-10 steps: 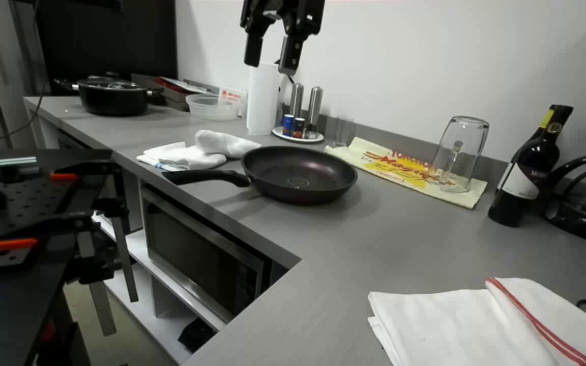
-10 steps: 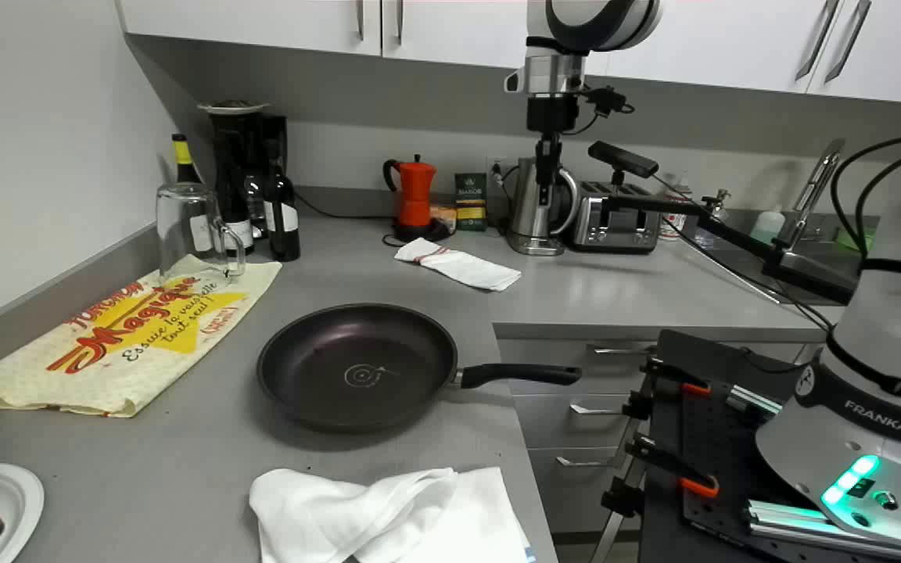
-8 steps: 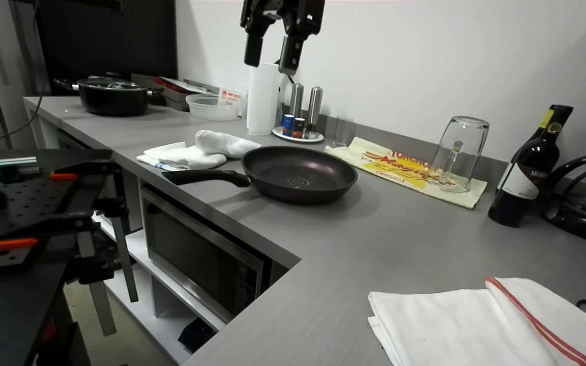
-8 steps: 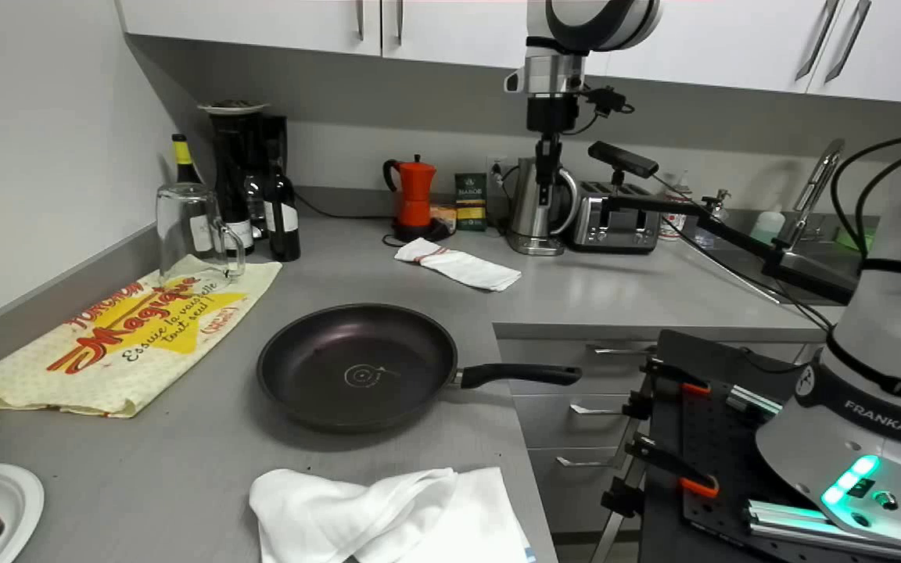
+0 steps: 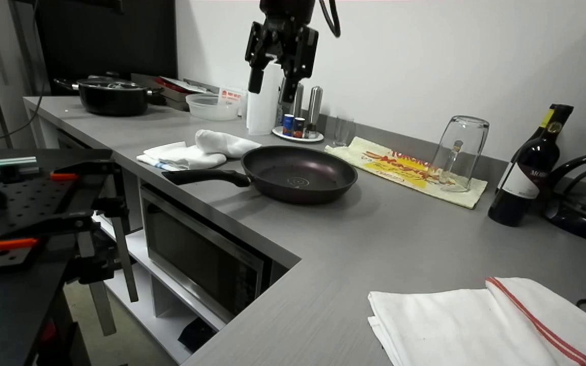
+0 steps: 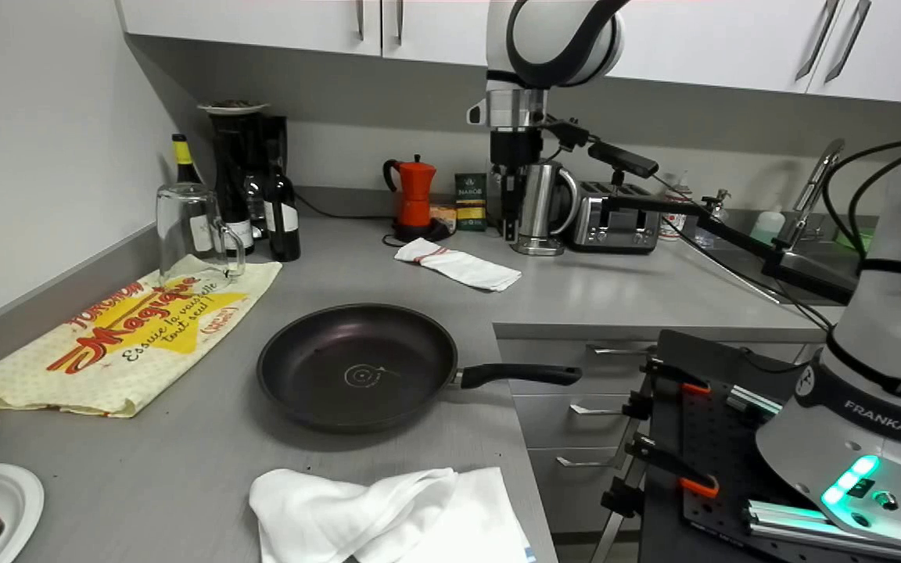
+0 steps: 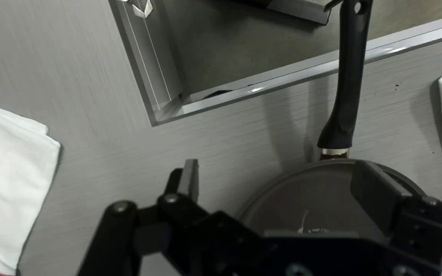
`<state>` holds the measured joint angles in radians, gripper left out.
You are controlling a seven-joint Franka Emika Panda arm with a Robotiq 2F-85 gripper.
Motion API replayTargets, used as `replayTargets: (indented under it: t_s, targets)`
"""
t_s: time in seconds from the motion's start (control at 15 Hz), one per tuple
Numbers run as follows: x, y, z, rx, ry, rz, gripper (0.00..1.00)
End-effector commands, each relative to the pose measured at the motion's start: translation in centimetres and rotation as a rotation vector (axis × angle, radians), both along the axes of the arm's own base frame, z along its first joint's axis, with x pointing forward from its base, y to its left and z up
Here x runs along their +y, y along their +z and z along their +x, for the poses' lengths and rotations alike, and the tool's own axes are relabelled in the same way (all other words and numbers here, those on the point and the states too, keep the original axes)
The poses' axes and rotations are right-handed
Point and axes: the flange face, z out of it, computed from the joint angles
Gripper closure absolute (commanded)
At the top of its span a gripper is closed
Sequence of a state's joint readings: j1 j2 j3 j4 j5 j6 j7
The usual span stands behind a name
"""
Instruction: Pick up the towel from the table, wipe the pan with it and put the towel back on the countertop.
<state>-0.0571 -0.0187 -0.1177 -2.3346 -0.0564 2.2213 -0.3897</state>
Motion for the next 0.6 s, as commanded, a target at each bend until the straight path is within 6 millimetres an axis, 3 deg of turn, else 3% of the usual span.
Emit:
replayTargets:
  t_s: [0.0,0.53]
  targets:
    - [4.3,-2.5,2.3,0.002,-0.001,0.009,0.00]
    - [16.4,-7.0,4.0,0.063,-0.003,0.044,0.00]
